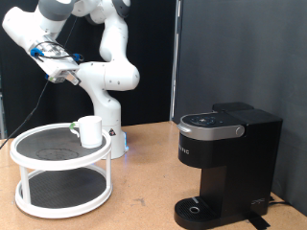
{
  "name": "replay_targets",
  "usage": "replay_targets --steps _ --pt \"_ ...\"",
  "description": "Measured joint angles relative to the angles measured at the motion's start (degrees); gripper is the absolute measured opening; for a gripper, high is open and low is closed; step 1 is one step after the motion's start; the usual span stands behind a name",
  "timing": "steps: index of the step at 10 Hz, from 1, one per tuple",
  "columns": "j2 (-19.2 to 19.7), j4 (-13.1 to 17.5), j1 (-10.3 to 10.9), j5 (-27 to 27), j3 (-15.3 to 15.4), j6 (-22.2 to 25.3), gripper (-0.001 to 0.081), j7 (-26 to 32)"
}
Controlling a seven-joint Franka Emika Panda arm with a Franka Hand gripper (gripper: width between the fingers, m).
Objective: Make a cup of coffee with the keurig machine
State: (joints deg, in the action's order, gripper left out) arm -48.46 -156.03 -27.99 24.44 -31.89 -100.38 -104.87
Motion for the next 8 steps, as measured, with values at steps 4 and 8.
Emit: replay_targets --steps 4,8 --pt "0.3 1.1 0.2 0.0 -1.4 1.5 0.0 0.4" --pt "0.3 -0.7 0.2 -0.2 -1.3 -1.9 0.0 0.4"
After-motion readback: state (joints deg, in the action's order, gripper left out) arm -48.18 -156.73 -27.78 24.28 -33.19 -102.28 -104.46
